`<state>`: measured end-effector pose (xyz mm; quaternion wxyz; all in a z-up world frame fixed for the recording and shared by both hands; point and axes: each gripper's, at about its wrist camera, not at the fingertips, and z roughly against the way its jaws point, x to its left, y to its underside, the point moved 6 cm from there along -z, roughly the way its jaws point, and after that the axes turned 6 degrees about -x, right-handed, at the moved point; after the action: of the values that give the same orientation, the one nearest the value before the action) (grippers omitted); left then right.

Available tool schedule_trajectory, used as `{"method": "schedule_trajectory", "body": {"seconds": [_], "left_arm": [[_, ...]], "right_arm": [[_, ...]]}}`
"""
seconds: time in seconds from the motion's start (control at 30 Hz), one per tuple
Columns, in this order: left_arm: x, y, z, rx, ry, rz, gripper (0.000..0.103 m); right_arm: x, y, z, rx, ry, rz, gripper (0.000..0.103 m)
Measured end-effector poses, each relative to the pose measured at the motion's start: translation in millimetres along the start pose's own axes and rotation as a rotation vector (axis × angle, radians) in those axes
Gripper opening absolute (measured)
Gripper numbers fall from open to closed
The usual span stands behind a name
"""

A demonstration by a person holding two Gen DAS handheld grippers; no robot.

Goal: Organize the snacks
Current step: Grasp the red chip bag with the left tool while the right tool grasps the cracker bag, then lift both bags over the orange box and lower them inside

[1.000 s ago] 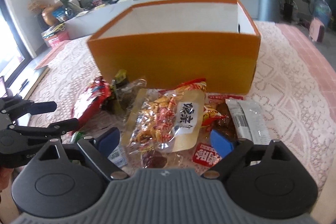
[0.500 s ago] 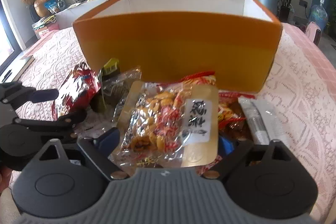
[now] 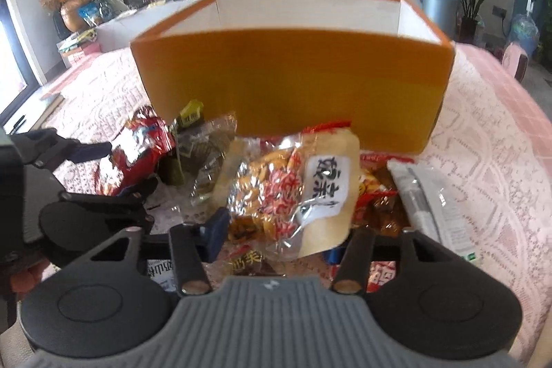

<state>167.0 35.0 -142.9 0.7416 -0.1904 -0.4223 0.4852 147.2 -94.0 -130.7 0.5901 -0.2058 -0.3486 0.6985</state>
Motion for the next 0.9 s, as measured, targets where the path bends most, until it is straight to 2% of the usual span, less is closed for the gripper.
{"method": "schedule_trajectory", "body": {"seconds": [0.07, 0.2, 0.3, 0.47, 0.7, 0.9], "left_arm": [[-1, -2, -1, -0.005, -0.005, -0.010, 0.054], [-2, -4, 6, -0.025, -0.014, -0.001, 0.048], [2, -7, 17, -0.050, -0.027, 0.040, 0.039], [21, -13, 29, -0.074, -0.041, 0.152, 0.032], [50, -28, 67, -0.135, -0.059, 0.295, 0.029], [77, -52, 92, -0.163, 0.012, 0.424, 0.029]], "right_arm": [[1, -2, 6, -0.017, -0.008, 0.002, 0.032], [1, -6, 16, -0.054, -0.023, 0.005, 0.023], [1, -10, 22, -0.084, -0.032, 0.013, 0.022], [0, -18, 29, -0.110, -0.052, 0.002, 0.022], [-2, -29, 46, -0.150, -0.078, -0.018, 0.022], [1, -43, 68, -0.205, -0.107, 0.016, 0.022]]}}
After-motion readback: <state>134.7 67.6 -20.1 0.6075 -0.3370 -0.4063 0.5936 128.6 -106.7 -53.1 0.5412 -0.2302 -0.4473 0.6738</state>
